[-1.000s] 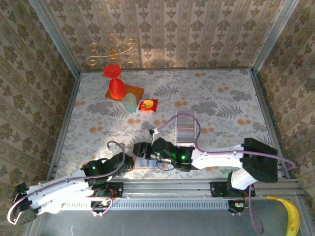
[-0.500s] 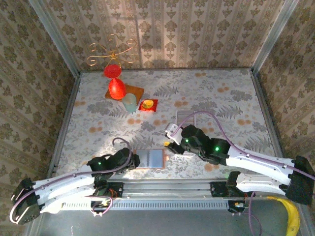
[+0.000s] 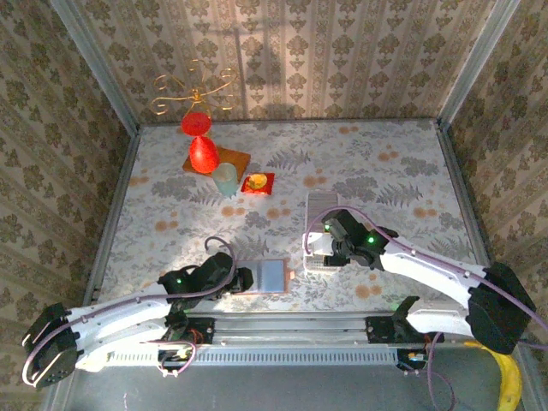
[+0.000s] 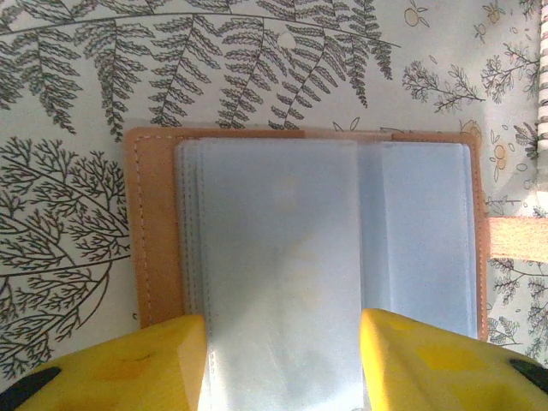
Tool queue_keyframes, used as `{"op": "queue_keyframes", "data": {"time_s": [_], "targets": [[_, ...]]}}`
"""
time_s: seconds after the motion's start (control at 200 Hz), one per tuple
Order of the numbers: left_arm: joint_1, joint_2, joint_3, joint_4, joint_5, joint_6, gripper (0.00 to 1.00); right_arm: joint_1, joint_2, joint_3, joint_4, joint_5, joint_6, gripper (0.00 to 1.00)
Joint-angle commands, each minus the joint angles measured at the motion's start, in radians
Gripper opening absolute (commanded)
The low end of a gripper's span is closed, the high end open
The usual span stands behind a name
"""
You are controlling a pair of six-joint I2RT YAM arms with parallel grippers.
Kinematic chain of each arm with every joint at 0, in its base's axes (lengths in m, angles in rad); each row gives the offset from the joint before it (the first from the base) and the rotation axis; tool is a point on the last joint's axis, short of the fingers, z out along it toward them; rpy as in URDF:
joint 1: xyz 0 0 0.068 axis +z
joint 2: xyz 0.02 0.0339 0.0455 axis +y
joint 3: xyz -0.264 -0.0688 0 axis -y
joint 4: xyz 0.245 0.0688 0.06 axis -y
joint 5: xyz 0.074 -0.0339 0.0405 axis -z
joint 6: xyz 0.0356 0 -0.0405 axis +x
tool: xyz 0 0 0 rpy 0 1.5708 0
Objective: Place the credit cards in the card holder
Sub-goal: Move the card holder to the bottom-center of the table, then pick up the credit card from the storage box.
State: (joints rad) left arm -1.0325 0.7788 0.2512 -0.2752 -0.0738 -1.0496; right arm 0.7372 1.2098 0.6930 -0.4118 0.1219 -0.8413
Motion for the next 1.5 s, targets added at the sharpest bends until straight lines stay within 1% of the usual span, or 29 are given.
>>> {"op": "queue_keyframes", "data": {"time_s": [0.0, 0.125, 0.25, 0.445, 0.615, 0.65, 0.675, 0.73, 0.78, 0.86, 1.025, 1.18, 1.495], "targets": [[0.005, -0.001, -0.020, 0.008, 0.016, 0.014, 0.50, -0.003, 0.024, 0.010, 0.022, -0.022, -0.088, 0.67], [0.005, -0.017, -0.017, -0.023, 0.008, 0.014, 0.51, -0.003, 0.048, 0.000, 0.079, -0.024, -0.110, 0.70], [0.005, -0.041, -0.011, -0.062, -0.005, 0.016, 0.51, -0.003, 0.084, -0.016, 0.157, 0.004, -0.134, 0.70], [0.005, -0.082, -0.007, -0.119, -0.032, 0.023, 0.55, -0.003, 0.126, -0.026, 0.172, -0.037, -0.170, 0.70], [0.004, -0.065, -0.016, -0.107, -0.024, 0.017, 0.56, 0.000, 0.156, -0.032, 0.195, -0.004, -0.184, 0.69], [0.004, -0.057, -0.017, -0.098, -0.020, 0.017, 0.56, 0.001, 0.159, -0.033, 0.202, 0.005, -0.187, 0.68], [0.004, -0.051, -0.018, -0.090, -0.018, 0.017, 0.55, 0.002, 0.161, -0.033, 0.203, 0.010, -0.193, 0.65], [0.005, -0.038, -0.018, -0.079, -0.009, 0.017, 0.54, 0.004, 0.159, -0.033, 0.201, 0.022, -0.202, 0.60], [0.003, -0.026, -0.018, -0.062, -0.003, 0.017, 0.52, 0.008, 0.149, -0.032, 0.195, 0.032, -0.203, 0.59], [0.002, -0.006, -0.020, -0.040, 0.007, 0.017, 0.49, 0.016, 0.122, -0.032, 0.174, 0.030, -0.205, 0.53], [-0.006, 0.035, -0.015, -0.014, 0.015, 0.019, 0.46, 0.026, 0.086, -0.046, 0.161, 0.037, -0.211, 0.38], [-0.013, 0.054, -0.006, -0.010, 0.016, 0.020, 0.45, 0.032, 0.085, -0.047, 0.148, 0.048, -0.213, 0.38], [-0.019, 0.033, -0.009, -0.025, 0.009, 0.011, 0.45, 0.038, 0.044, -0.044, 0.145, 0.064, -0.201, 0.35]]}}
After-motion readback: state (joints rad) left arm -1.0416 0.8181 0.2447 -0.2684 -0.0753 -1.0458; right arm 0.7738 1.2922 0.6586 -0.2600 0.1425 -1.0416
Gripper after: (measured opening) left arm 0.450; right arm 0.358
